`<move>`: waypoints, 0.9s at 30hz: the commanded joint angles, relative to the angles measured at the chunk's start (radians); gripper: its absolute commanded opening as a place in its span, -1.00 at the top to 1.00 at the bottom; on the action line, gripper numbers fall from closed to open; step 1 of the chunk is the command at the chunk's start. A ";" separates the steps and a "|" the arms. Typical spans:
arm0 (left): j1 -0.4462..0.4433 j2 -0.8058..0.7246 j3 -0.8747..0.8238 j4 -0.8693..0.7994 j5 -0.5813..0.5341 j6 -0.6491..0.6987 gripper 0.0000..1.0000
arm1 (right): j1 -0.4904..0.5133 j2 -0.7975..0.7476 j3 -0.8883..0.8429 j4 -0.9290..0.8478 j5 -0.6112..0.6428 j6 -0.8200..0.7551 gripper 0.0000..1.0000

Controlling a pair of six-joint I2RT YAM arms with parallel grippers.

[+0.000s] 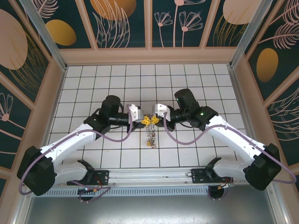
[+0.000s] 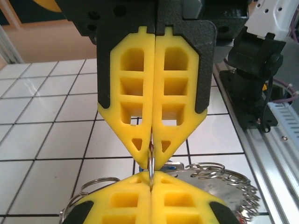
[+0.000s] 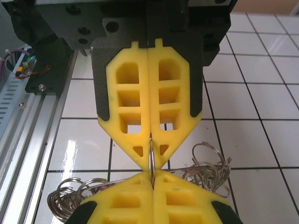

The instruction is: Put the keys on the keyring

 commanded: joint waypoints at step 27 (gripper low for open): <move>-0.008 -0.042 -0.124 0.478 0.202 -0.214 1.00 | 0.011 -0.010 0.074 -0.118 -0.069 0.002 1.00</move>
